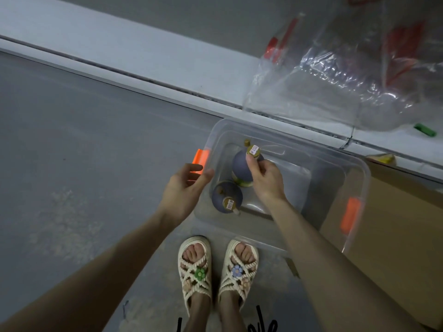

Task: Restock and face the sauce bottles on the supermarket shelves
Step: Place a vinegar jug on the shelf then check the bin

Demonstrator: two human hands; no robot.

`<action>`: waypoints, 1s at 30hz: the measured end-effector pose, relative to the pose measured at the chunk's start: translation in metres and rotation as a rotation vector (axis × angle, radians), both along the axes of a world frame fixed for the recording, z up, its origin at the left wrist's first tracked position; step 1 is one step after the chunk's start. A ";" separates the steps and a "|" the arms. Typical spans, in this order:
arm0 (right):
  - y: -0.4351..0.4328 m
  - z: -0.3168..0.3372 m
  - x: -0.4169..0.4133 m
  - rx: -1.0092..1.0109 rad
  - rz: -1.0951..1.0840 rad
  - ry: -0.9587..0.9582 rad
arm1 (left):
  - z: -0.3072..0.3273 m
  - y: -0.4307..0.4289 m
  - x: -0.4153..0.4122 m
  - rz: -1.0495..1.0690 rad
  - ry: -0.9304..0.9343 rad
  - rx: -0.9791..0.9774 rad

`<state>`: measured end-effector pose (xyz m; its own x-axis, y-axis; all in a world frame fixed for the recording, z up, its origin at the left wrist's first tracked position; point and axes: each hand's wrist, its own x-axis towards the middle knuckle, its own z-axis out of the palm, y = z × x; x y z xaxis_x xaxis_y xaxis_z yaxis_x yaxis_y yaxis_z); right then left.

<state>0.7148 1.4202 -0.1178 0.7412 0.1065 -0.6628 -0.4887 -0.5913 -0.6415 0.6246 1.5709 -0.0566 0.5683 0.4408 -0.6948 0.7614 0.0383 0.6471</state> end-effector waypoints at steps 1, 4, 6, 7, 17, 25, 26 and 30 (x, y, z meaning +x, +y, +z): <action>-0.008 0.010 -0.001 -0.012 0.012 -0.018 | 0.008 -0.002 0.001 0.003 -0.004 -0.001; -0.030 0.050 -0.002 -0.035 0.001 -0.067 | 0.040 -0.012 0.004 -0.018 -0.024 -0.017; -0.040 0.087 0.002 -0.013 -0.022 -0.083 | 0.069 -0.019 0.005 -0.041 -0.045 -0.024; -0.044 0.108 0.004 -0.003 -0.029 -0.091 | 0.086 -0.023 0.007 -0.056 -0.058 -0.025; -0.081 0.380 0.027 0.130 -0.029 -0.340 | 0.296 -0.062 0.048 -0.329 -0.242 -0.153; -0.123 0.674 0.021 0.207 -0.087 -0.653 | 0.539 -0.097 0.079 -0.728 -0.590 -0.204; -0.131 0.712 0.018 0.217 -0.090 -0.703 | 0.573 -0.104 0.082 -0.775 -0.642 -0.202; -0.165 0.851 -0.006 0.251 -0.107 -0.873 | 0.708 -0.144 0.088 -0.932 -0.853 -0.191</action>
<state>0.7084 1.2552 0.7327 0.9825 0.0739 0.1709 0.1861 -0.3643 -0.9125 0.7123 1.4266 0.6511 0.9024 -0.4296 0.0332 -0.1017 -0.1375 0.9853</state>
